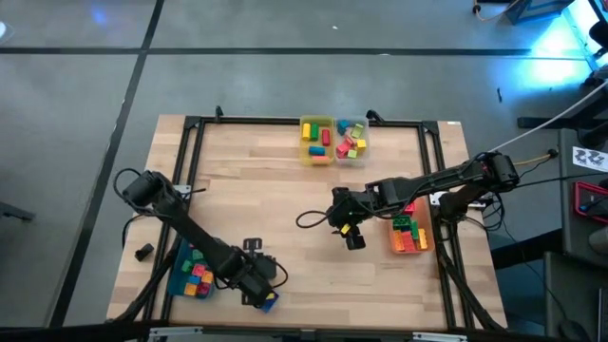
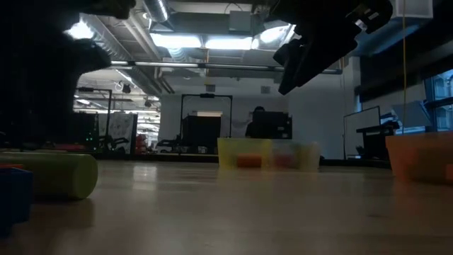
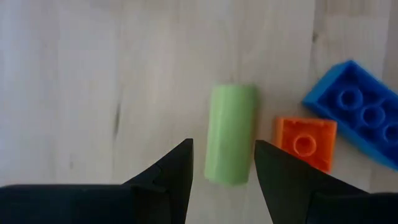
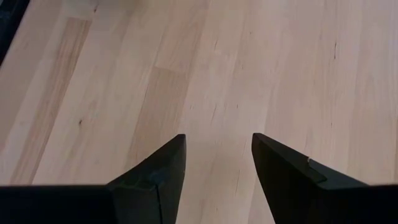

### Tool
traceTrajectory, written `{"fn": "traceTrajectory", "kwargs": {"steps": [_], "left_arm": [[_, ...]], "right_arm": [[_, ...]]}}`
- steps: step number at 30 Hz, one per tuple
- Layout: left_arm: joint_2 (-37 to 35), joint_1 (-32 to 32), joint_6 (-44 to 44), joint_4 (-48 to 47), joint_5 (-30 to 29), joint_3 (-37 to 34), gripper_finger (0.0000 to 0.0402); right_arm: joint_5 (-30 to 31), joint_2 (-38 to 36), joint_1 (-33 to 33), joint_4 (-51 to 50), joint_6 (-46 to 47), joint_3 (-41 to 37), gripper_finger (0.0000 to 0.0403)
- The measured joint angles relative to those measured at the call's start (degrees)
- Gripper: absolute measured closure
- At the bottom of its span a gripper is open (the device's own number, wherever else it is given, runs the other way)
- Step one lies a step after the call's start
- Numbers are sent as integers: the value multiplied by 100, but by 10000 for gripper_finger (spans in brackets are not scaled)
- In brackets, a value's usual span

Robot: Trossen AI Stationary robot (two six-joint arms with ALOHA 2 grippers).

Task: Sort blocks by size
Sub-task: Put the light green half circle block into the yellow bin

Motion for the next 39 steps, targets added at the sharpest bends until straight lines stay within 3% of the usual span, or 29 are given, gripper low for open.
{"fn": "traceTrajectory", "kwargs": {"steps": [13,23,30,34,39], "left_arm": [[373,24,7,5,482,0,247],[388,272,-131,-2,441,0,248],[376,490,-148,9,438,-2,301],[375,667,-252,160,429,-2,305],[365,987,-358,623,-37,-4,305]], "right_arm": [[-4,-1,0,-2,0,0,217],[-4,-1,0,0,0,0,217],[-23,-1,0,2,0,0,217],[-48,-1,0,7,0,0,217],[170,-86,0,-50,-4,0,217]]}}
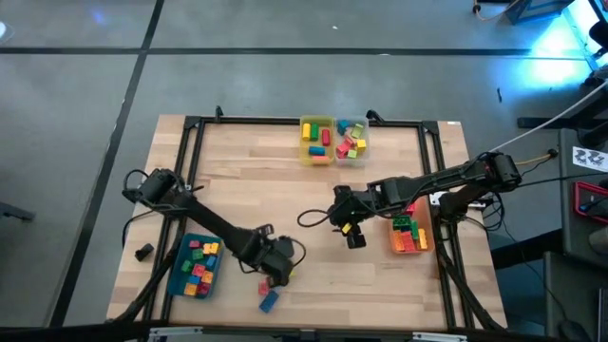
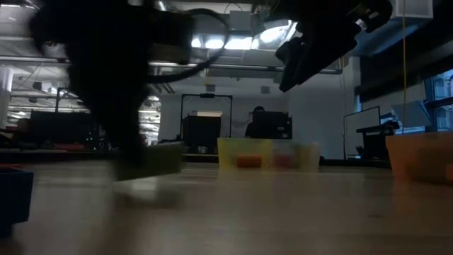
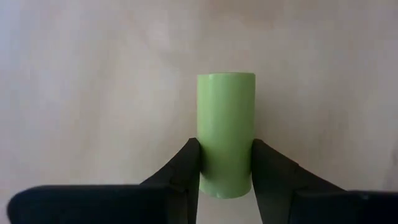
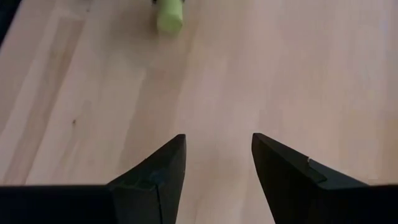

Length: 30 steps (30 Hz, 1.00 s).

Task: Sort blocks by size
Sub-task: Put the light green half circle block into the yellow bin

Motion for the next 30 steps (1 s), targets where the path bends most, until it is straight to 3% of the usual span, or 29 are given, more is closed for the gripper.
{"fn": "traceTrajectory", "kwargs": {"steps": [9,17,20,24,30], "left_arm": [[-3,817,908,1090,-825,-2,306],[-3,1570,2594,3293,-1011,-2,305],[-3,1779,3105,4218,-1024,-2,306],[-5,1937,3514,5170,-1024,-2,303],[-5,1973,3700,5706,-1020,-2,305]], "right_arm": [[817,-1463,-52,-955,38,0,217],[1531,-3175,-50,-1502,831,-181,217],[1739,-3731,-50,-938,1175,-678,217],[1501,-4193,-48,58,1006,-1638,217],[1379,-4255,-48,2117,405,-2853,217]]}}
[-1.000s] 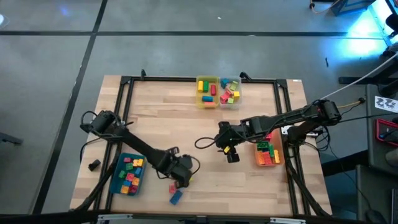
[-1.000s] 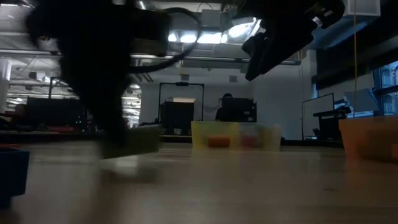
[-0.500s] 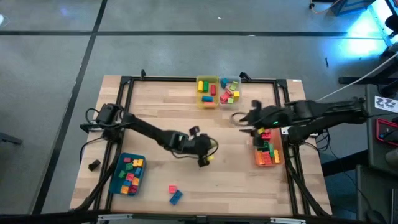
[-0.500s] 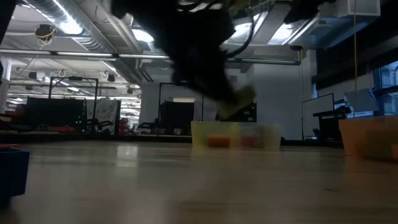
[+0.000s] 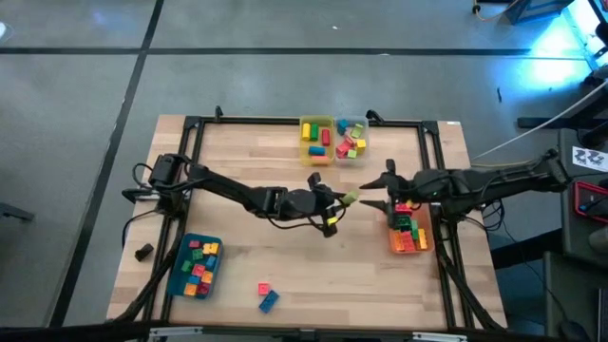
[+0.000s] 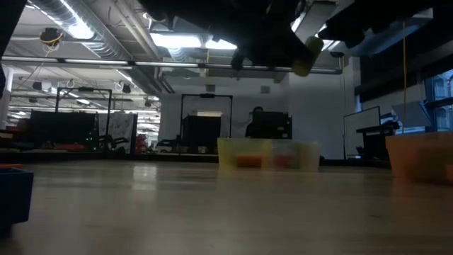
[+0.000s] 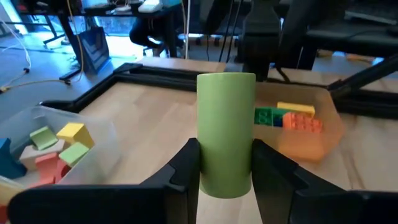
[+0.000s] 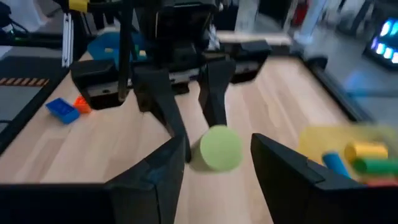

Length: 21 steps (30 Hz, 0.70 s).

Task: Sort blocks by size
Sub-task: Put the light green half circle block into the yellow bin

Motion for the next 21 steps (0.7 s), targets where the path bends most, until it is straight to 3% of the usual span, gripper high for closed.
{"fn": "traceTrajectory", "kwargs": {"steps": [4,14,21], "left_arm": [[-2,-11,-111,135,-15,0,304],[-2,-64,344,900,-79,0,303],[-11,-148,1048,1504,-114,4,303]], "right_arm": [[0,53,0,887,-426,-337,217],[342,15,2,1051,-621,-356,217],[290,8,7,1817,-746,-356,217]]}}
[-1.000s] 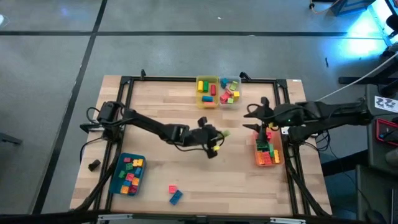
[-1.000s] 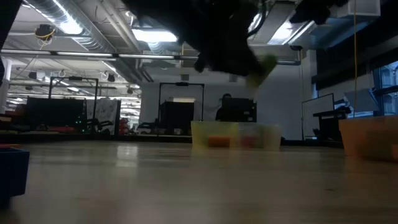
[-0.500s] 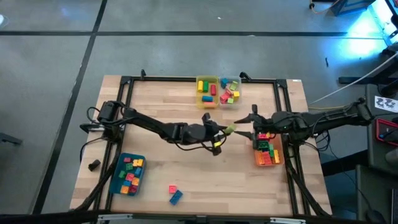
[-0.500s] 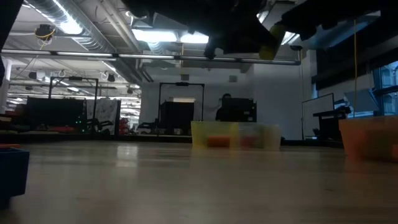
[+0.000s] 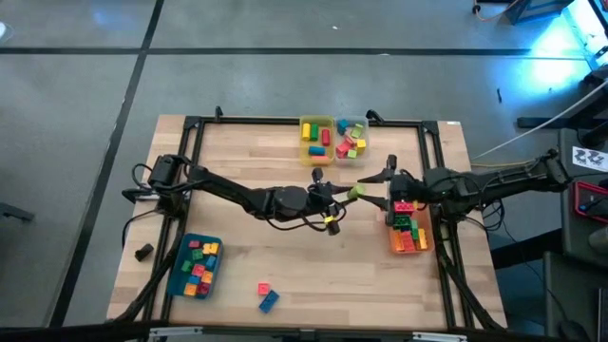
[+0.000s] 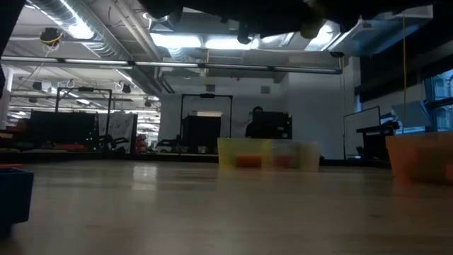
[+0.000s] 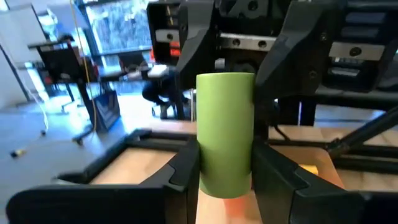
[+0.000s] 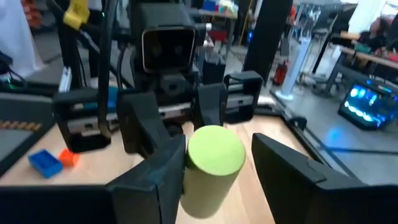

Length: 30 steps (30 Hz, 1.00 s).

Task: Sort blocks by size
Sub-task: Put the light green half circle block into the yellow bin

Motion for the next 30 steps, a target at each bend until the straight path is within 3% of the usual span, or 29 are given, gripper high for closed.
{"fn": "traceTrajectory", "kwargs": {"steps": [9,20,27,30], "left_arm": [[0,-49,471,450,176,-2,302],[0,-51,570,486,296,0,295],[2,-52,625,406,340,-3,294],[2,-51,578,400,335,-6,286]], "right_arm": [[-723,9,-9,188,-2,2,216],[-915,95,-11,387,-2,2,217],[-1143,356,-9,545,-23,2,268],[-1141,432,-9,579,-17,2,269]]}}
